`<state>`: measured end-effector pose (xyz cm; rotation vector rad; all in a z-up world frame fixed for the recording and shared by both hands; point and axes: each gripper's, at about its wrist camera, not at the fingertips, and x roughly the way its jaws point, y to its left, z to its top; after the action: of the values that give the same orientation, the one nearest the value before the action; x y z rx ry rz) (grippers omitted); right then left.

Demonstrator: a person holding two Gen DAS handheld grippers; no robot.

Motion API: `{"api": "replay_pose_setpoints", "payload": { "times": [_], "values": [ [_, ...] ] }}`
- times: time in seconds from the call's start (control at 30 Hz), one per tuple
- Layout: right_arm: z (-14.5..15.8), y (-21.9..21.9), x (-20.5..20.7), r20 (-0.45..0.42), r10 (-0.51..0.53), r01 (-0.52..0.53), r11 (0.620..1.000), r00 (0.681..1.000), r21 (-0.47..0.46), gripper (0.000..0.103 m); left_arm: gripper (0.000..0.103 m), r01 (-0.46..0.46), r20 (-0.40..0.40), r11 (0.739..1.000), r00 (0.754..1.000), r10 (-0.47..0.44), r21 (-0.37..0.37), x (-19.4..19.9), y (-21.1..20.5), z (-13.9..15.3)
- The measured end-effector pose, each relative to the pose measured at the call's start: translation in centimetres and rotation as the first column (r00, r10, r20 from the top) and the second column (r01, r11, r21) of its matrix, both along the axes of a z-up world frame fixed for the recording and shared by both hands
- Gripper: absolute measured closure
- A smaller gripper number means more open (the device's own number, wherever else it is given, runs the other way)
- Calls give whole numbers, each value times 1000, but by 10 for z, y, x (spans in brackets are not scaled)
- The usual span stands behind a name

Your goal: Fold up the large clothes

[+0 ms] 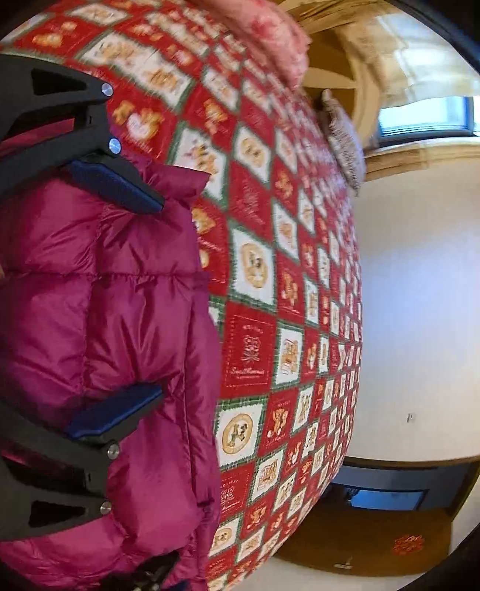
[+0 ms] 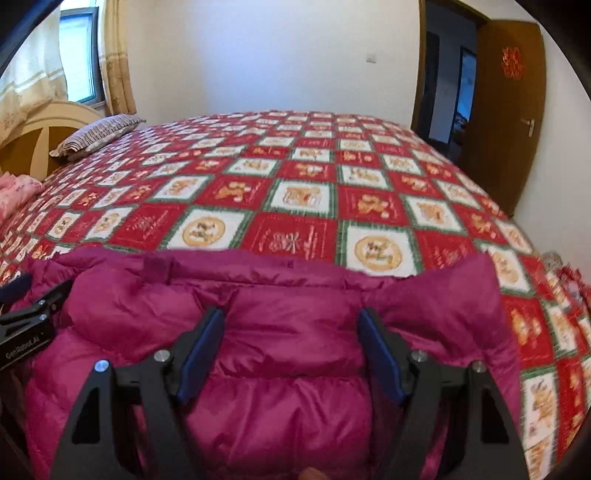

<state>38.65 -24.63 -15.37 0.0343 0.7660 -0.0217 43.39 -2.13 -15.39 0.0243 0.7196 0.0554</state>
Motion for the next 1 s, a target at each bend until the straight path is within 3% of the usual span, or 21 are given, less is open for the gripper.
{"api": "replay_pose_setpoints", "payload": {
  "times": [0.2,0.83,0.93,1.0],
  "values": [
    [-9,-3,5,-4,-7,7,1000,1000,23,25,6,-10,-41,999,999,8,-38,10,3,-12],
    [-16,-5,12,-24,-4,5,999,1000,40,25,6,-16,-48,1000,999,15,-20,13,3,-14],
    [-2,-8,0,-17,-4,5,999,1000,49,25,6,-11,-39,998,999,8,-56,-2,14,4],
    [15,-6,-20,16,-2,1,996,1000,84,24,6,-5,42,998,999,8,-65,-36,31,29]
  ]
}}
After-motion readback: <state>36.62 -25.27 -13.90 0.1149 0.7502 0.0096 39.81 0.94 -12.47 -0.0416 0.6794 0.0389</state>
